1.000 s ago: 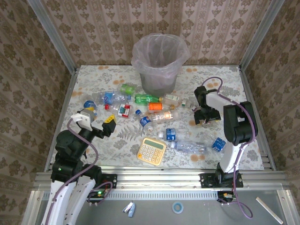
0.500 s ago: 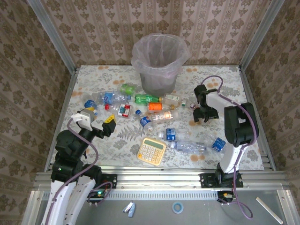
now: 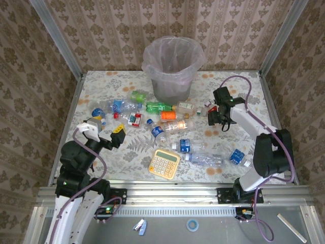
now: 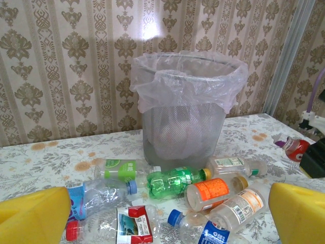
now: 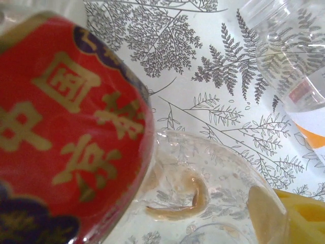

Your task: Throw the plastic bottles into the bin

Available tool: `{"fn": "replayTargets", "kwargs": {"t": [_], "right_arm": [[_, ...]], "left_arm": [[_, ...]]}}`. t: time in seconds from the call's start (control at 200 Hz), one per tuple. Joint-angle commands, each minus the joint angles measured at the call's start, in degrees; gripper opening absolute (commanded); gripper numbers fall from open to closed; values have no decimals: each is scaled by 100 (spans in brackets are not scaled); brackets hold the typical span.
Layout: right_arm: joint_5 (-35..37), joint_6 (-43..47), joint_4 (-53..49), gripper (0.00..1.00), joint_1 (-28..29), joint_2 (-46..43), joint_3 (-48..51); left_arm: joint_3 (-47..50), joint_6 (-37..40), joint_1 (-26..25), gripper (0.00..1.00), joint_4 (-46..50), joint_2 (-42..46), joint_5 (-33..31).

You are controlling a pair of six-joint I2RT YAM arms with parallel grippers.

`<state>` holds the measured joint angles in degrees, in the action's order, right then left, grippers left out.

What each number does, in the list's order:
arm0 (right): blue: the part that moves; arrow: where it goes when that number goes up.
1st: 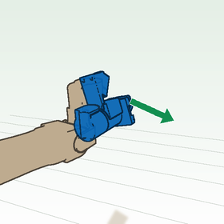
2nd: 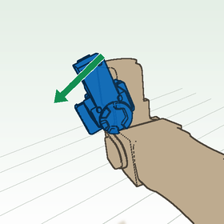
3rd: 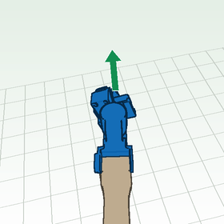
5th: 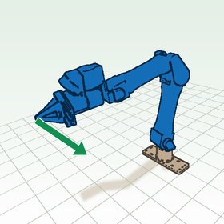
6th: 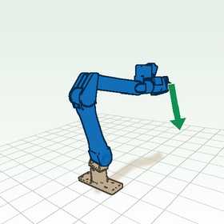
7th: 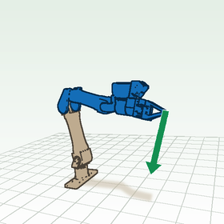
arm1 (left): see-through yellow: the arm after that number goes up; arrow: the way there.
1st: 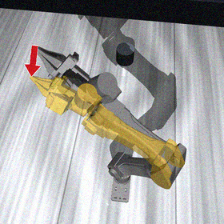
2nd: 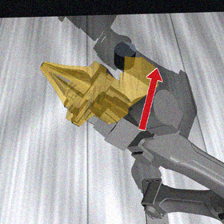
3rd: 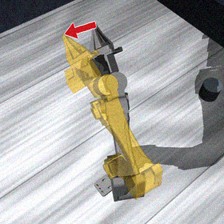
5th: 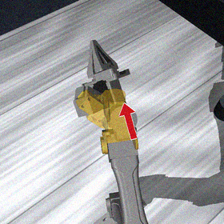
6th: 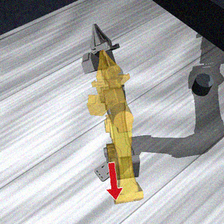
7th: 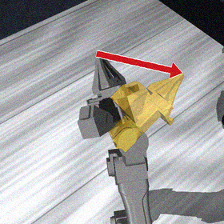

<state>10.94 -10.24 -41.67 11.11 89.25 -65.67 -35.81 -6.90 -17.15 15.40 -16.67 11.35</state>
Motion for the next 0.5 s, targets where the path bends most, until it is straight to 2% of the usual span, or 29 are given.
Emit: {"fn": "replayTargets", "kwargs": {"t": [0.0,0.29,0.495], "right_arm": [[-136,-163,168,45,39,-422,113],[-260,-134,496,40,83,-1805,321],[-1169,-79,1055,40,152,-2966,563]], "left_arm": [[-101,-49,45,100,-55,-12,69],[-84,-75,54,100,-107,-12,86],[-75,-96,62,100,-149,-12,138]]}}
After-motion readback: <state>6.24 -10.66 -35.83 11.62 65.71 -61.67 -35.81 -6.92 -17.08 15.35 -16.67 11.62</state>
